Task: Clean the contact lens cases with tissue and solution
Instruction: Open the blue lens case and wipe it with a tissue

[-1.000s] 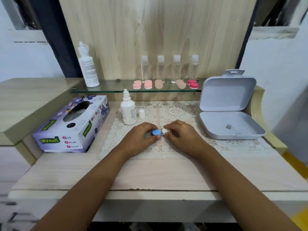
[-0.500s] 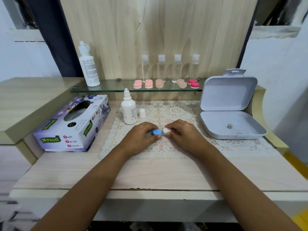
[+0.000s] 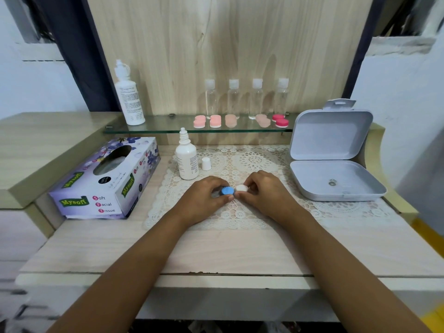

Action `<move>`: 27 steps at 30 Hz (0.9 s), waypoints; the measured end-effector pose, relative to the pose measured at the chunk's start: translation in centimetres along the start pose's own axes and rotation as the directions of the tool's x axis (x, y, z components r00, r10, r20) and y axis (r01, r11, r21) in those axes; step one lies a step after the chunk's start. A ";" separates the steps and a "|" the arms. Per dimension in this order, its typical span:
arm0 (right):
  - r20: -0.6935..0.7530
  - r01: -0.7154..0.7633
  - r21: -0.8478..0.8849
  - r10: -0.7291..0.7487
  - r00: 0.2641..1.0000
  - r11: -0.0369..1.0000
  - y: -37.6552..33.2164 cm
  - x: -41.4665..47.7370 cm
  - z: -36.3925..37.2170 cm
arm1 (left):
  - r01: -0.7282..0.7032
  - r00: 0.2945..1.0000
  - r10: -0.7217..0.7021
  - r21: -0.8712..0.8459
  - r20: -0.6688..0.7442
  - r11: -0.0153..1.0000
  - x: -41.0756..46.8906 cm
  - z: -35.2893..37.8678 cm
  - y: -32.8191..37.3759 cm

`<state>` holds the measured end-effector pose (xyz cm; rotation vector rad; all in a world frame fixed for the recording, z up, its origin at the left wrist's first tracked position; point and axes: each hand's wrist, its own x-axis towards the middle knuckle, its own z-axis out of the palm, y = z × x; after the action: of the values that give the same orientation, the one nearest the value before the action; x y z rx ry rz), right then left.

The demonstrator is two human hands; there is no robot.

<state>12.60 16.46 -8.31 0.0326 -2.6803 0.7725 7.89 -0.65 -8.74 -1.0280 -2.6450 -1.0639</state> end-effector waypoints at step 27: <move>0.079 -0.009 -0.019 0.011 0.997 1.000 0.1 -0.2 -0.8 | -0.016 1.000 0.016 0.007 0.004 1.000 0.0 0.0 0.0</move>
<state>13.06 16.93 -7.83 0.0464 -2.7642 0.7647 7.89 -0.67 -8.71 -1.0486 -2.6372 -1.0499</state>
